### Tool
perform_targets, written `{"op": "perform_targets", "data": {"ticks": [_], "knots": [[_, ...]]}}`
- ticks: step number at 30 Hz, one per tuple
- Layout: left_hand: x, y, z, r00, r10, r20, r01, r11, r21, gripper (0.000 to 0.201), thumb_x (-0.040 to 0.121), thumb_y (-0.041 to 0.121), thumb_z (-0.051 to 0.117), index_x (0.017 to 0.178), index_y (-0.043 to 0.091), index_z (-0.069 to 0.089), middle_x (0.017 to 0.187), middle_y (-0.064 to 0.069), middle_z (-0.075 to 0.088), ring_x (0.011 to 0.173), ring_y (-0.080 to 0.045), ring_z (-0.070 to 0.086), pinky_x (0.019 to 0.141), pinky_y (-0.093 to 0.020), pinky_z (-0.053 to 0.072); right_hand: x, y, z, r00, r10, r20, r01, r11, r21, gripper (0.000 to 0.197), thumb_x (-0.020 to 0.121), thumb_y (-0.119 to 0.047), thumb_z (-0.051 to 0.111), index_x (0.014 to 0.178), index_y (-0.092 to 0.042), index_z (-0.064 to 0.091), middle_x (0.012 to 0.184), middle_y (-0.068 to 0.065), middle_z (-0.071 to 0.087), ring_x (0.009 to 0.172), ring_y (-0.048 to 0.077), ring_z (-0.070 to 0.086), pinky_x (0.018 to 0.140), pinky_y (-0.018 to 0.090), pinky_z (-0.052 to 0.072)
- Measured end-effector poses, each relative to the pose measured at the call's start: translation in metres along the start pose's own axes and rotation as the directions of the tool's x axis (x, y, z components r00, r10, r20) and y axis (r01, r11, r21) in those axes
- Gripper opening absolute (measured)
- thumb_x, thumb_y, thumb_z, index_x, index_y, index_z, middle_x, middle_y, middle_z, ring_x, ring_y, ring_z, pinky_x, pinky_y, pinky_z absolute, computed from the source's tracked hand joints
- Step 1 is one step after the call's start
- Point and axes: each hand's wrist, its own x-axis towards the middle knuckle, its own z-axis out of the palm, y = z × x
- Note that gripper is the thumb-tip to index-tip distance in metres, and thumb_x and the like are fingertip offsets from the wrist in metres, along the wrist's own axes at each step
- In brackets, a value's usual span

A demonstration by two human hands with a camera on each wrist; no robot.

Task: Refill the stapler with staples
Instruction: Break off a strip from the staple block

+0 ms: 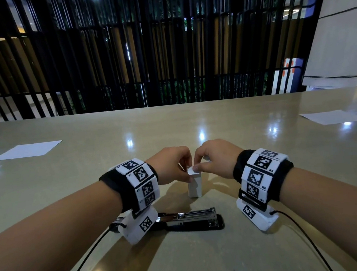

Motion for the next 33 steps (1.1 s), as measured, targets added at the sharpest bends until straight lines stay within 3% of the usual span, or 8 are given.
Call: {"op": "perform_targets", "data": {"ticks": [4, 12, 21, 23, 26, 30, 33], "knots": [[0.0, 0.002, -0.001, 1.0, -0.004, 0.013, 0.004, 1.0, 0.009, 0.032, 0.075, 0.02, 0.078, 0.093, 0.018, 0.052, 0.105, -0.002, 0.066, 0.096, -0.019, 0.068, 0.082, -0.03, 0.054, -0.001, -0.003, -0.003, 1.0, -0.025, 0.007, 0.025, 0.997, -0.077, 0.026, 0.091, -0.04, 0.057, 0.099, -0.019, 0.069, 0.091, -0.003, 0.052, 0.085, 0.014, 0.048, 0.074, 0.028, 0.037], [0.0, 0.004, -0.002, 0.999, -0.012, 0.032, 0.012, 1.0, 0.008, 0.038, 0.074, 0.018, 0.079, 0.103, 0.01, 0.055, 0.109, -0.006, 0.068, 0.099, -0.021, 0.068, 0.086, -0.035, 0.056, -0.002, -0.008, -0.005, 0.999, -0.038, -0.006, 0.037, 0.996, -0.087, 0.018, 0.091, -0.034, 0.058, 0.095, -0.02, 0.069, 0.088, -0.006, 0.047, 0.082, 0.013, 0.046, 0.074, 0.027, 0.036], [0.002, 0.002, -0.001, 1.0, -0.005, 0.015, 0.004, 0.999, 0.054, 0.034, 0.073, 0.021, 0.08, 0.084, 0.02, 0.048, 0.095, 0.0, 0.062, 0.097, -0.022, 0.067, 0.084, -0.038, 0.056, -0.003, -0.013, 0.004, 0.998, -0.06, 0.003, 0.06, 0.988, -0.144, 0.019, 0.091, -0.032, 0.059, 0.098, -0.017, 0.068, 0.09, -0.005, 0.045, 0.086, 0.017, 0.049, 0.074, 0.026, 0.036], [0.001, 0.003, 0.0, 1.0, -0.006, 0.014, 0.006, 0.999, 0.052, 0.032, 0.074, 0.02, 0.079, 0.084, 0.019, 0.049, 0.095, 0.0, 0.062, 0.097, -0.022, 0.066, 0.084, -0.037, 0.055, -0.004, -0.013, 0.003, 0.998, -0.065, 0.012, 0.066, 0.985, -0.161, 0.021, 0.092, -0.033, 0.058, 0.102, -0.018, 0.069, 0.09, -0.004, 0.045, 0.09, 0.019, 0.053, 0.074, 0.026, 0.036], [0.001, 0.003, -0.001, 1.0, -0.011, 0.014, 0.01, 0.999, 0.051, 0.029, 0.075, 0.02, 0.078, 0.092, 0.015, 0.054, 0.103, -0.005, 0.067, 0.098, -0.021, 0.066, 0.087, -0.038, 0.055, -0.008, -0.011, -0.001, 0.996, -0.092, 0.02, 0.094, 0.981, -0.168, 0.026, 0.093, -0.033, 0.055, 0.113, -0.023, 0.068, 0.088, -0.006, 0.043, 0.084, 0.014, 0.045, 0.074, 0.024, 0.033], [0.001, 0.005, -0.002, 0.999, -0.019, 0.026, 0.017, 0.998, 0.059, 0.032, 0.074, 0.021, 0.079, 0.091, 0.016, 0.052, 0.106, -0.006, 0.067, 0.098, -0.022, 0.066, 0.087, -0.04, 0.055, -0.012, -0.014, 0.001, 0.989, -0.131, 0.068, 0.143, 0.966, -0.216, 0.025, 0.095, -0.033, 0.052, 0.112, -0.025, 0.068, 0.075, -0.009, 0.038, 0.08, 0.016, 0.046, 0.07, 0.024, 0.032], [0.001, 0.004, -0.001, 0.999, -0.022, 0.029, 0.02, 0.998, 0.059, 0.035, 0.074, 0.022, 0.079, 0.093, 0.019, 0.05, 0.104, -0.004, 0.067, 0.097, -0.022, 0.067, 0.086, -0.039, 0.055, -0.013, -0.014, -0.002, 0.988, -0.123, 0.095, 0.142, 0.963, -0.229, 0.026, 0.096, -0.032, 0.049, 0.115, -0.026, 0.066, 0.087, -0.005, 0.042, 0.08, 0.016, 0.045, 0.071, 0.025, 0.033]]}}
